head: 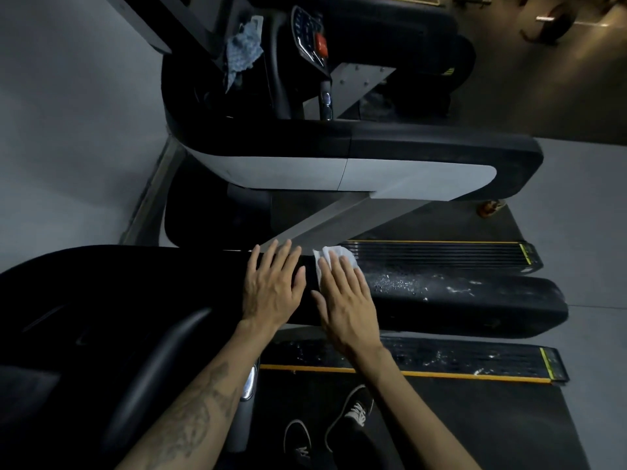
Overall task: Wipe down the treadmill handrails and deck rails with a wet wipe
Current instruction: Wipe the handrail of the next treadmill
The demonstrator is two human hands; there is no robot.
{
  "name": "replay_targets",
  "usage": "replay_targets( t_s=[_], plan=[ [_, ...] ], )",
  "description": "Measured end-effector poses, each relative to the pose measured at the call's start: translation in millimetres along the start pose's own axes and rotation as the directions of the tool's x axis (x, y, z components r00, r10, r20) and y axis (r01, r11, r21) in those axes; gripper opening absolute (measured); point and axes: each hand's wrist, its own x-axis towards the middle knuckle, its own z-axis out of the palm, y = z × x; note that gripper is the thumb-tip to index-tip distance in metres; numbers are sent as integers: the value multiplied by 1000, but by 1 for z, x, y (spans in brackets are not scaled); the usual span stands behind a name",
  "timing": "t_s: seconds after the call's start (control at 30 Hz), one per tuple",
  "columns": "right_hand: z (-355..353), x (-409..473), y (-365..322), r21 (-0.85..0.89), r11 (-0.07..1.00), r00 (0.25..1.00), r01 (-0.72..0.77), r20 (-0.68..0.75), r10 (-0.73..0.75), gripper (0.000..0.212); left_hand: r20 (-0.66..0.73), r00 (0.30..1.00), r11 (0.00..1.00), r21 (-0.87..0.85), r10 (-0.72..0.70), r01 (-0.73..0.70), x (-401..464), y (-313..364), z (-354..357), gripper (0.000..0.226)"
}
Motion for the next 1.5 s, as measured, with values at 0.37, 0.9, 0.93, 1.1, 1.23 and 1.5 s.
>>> replay_targets(
  t_s=[0.37,0.9,0.93,1.1,1.23,1.5],
  plan=[
    [-15,24,0,50,998,997,40,68,-44,58,39,999,999,0,-38,38,0,6,-5,56],
    [-31,52,5,21,1000,989,-13,147,9,50,37,999,999,-10,-31,31,0,4,-2,56],
    [-32,53,8,-2,999,987,-50,153,49,49,43,999,1000,-12,-29,29,-1,5,-3,56],
    [-34,36,2,-70,970,964,-233,113,239,55,61,998,999,-35,-11,13,-1,4,-5,59],
    [-33,41,1,5,996,987,-88,134,86,53,71,997,997,-78,19,-13,2,15,-6,59],
    [-40,38,31,-81,982,975,-169,129,179,47,74,997,995,-95,-16,23,6,29,-2,59]
  ],
)
